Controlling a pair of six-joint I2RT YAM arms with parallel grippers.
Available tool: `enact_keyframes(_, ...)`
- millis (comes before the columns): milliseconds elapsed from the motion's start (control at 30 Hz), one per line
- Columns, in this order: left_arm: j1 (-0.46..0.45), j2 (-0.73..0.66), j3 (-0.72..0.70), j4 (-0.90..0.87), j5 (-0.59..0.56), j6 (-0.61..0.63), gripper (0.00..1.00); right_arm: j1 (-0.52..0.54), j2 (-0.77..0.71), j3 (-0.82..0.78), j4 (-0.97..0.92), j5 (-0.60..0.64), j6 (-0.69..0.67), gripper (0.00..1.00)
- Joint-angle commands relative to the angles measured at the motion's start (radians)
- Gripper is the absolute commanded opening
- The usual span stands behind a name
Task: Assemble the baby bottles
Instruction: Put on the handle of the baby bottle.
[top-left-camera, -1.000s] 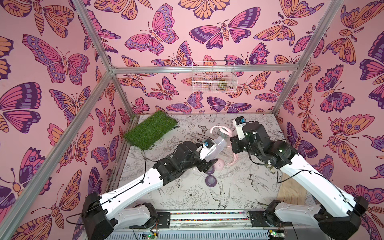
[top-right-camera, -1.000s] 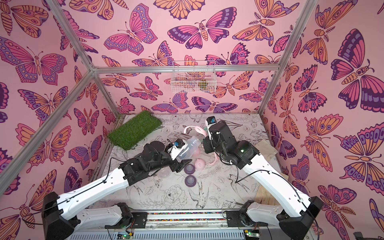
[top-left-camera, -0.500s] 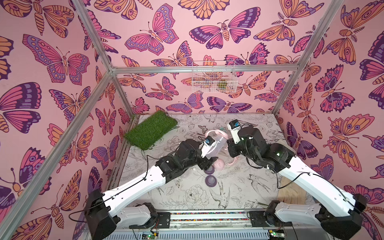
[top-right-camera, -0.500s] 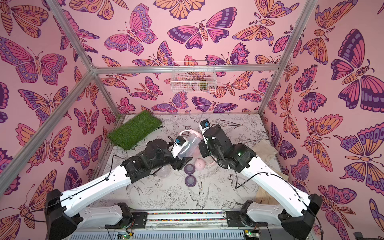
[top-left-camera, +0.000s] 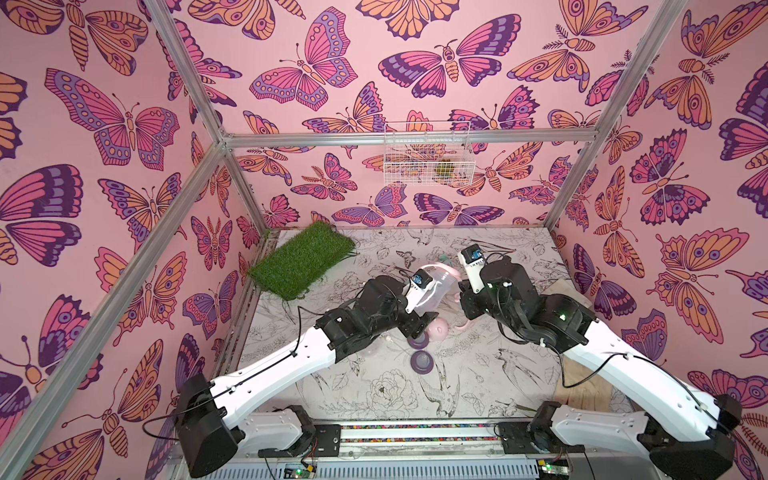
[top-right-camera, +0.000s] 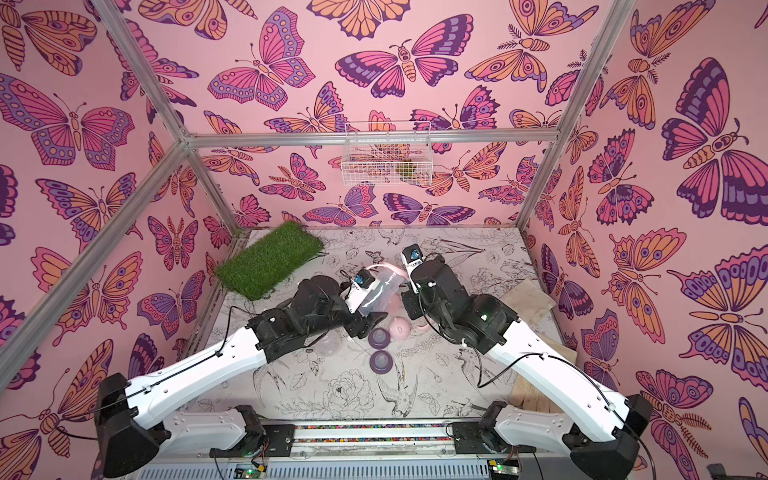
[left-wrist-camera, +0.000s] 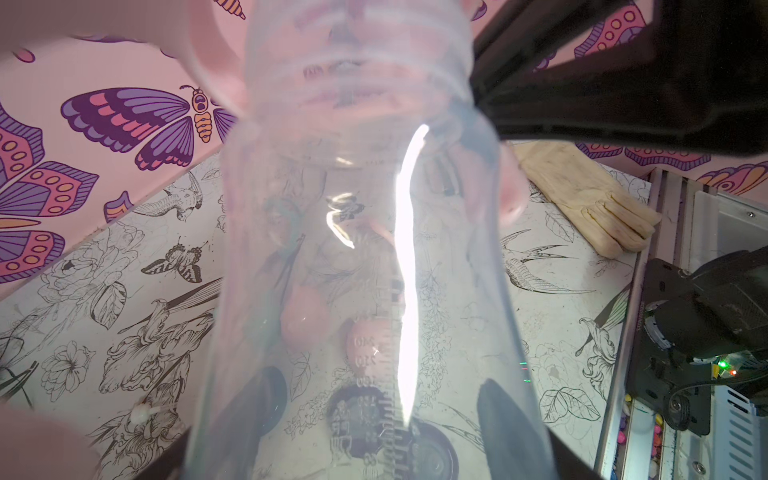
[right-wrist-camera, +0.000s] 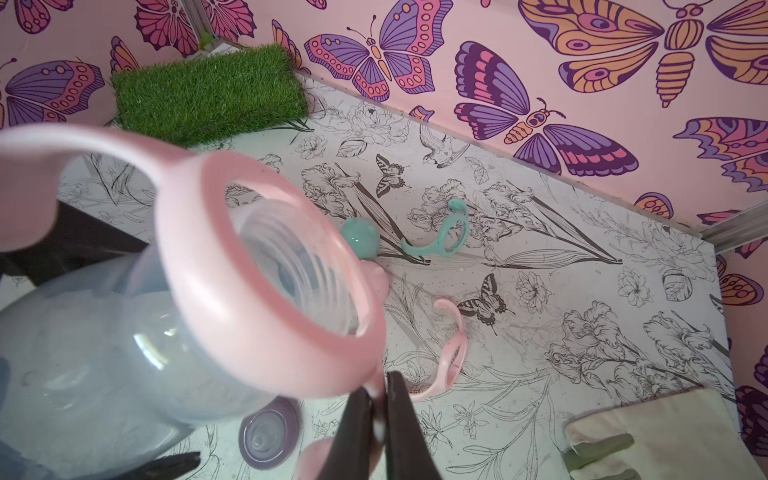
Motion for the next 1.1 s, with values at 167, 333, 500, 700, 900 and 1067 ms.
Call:
enact_keyframes(167,-0.002,0.010,0.036,-0.016,-0.026,-0.022,0.00,0.039,-0.011,-0.016,0.036,0.032,-0.049,0.00)
enact_keyframes(333,0.000,0.012,0.047,-0.023,-0.066,-0.041,0.00,0.075,-0.018,-0.037,0.050,0.076,-0.065,0.00)
enact_keyframes(500,0.001,0.021,0.067,-0.031,-0.104,-0.063,0.00,0.129,-0.024,-0.058,0.075,0.138,-0.075,0.00)
enact_keyframes(700,0.001,0.021,0.078,0.000,-0.148,-0.092,0.00,0.196,-0.011,-0.074,0.112,0.191,-0.052,0.00)
enact_keyframes(900,0.001,0.022,0.061,0.072,-0.176,-0.113,0.00,0.226,0.009,-0.074,0.122,0.169,-0.012,0.00)
enact_keyframes(1067,0.001,-0.002,0.011,0.174,-0.177,-0.107,0.00,0.236,0.024,-0.072,0.116,0.124,-0.011,0.00)
